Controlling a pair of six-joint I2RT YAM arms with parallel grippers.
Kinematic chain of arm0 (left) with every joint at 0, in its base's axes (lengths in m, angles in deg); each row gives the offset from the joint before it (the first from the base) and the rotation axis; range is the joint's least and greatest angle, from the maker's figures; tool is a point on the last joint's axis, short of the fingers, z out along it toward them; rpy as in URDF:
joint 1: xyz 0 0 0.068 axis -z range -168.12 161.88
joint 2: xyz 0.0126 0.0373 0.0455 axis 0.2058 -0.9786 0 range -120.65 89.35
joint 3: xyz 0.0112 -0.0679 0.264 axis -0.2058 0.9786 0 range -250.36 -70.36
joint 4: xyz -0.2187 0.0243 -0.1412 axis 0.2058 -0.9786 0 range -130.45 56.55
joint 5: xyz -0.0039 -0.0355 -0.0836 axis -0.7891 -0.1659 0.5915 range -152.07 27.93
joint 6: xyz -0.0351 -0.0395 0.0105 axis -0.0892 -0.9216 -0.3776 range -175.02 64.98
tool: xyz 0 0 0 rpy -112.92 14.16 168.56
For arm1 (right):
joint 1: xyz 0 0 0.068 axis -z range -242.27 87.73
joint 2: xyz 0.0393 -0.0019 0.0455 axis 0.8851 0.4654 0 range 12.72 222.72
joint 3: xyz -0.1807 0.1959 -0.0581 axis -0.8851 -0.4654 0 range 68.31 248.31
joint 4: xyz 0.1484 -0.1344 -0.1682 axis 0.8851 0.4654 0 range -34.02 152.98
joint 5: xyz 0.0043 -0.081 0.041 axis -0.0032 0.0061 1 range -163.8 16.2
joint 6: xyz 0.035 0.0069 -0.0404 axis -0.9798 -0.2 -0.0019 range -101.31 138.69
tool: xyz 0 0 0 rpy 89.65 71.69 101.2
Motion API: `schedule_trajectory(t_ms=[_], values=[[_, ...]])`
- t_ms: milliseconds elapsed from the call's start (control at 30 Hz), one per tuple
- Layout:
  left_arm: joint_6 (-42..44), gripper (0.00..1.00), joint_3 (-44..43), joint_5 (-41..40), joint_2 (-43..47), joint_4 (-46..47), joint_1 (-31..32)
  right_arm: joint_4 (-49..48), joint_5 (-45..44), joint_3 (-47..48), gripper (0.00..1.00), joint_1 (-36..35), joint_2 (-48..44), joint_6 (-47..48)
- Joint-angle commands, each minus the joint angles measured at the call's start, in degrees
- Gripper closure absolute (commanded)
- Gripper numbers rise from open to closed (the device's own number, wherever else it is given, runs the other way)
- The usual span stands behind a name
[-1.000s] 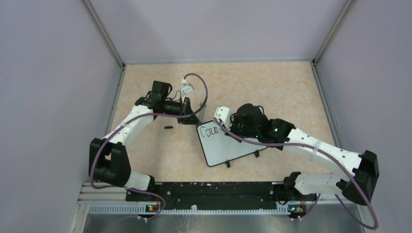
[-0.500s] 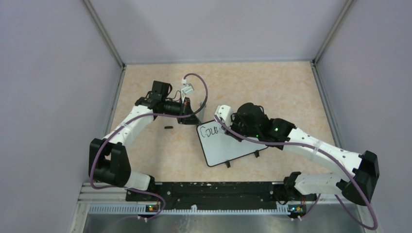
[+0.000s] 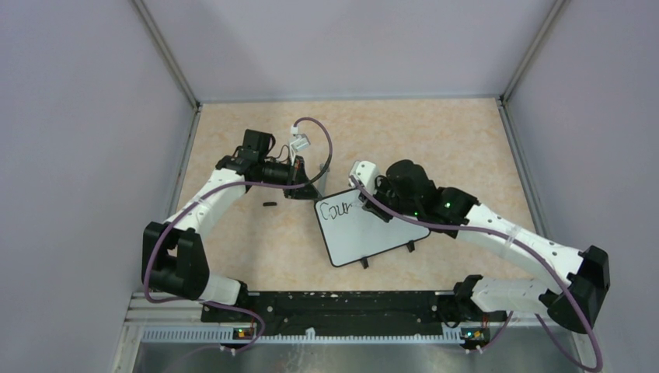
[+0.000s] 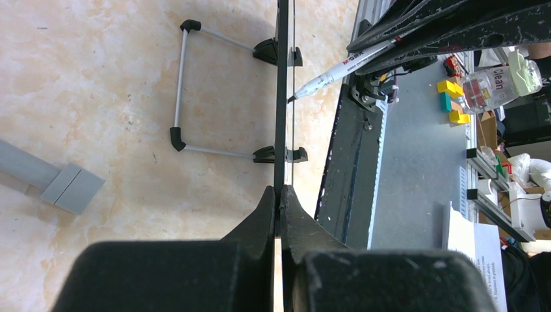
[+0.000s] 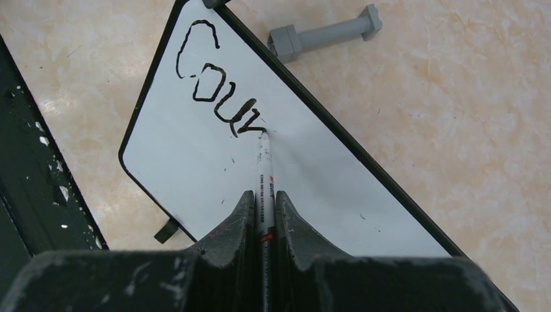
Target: Write a sentence on the whiteboard
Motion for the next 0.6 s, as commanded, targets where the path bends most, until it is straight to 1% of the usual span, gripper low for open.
schedule_trajectory(t_ms=[0,233,400,567], values=[[0.19,1.00,1.21,0.81,1.50,-1.37,0.52,-1.93,-2.13,1.60,1.00,1.54,-1.84,0.09],[0.35,1.00,0.94,1.55,1.33,-1.54,0.53,0.37,3.49,1.66,1.00,1.50,-3.48,1.32],[0.24,1.00,0.96,1.12,1.14,-1.54,0.52,0.92,2.46,0.84,1.00,1.48,-3.28,1.52],[0.25,1.00,0.82,1.26,0.90,-1.45,0.49,0.33,-1.00,1.08,1.00,1.54,-2.30,0.77]])
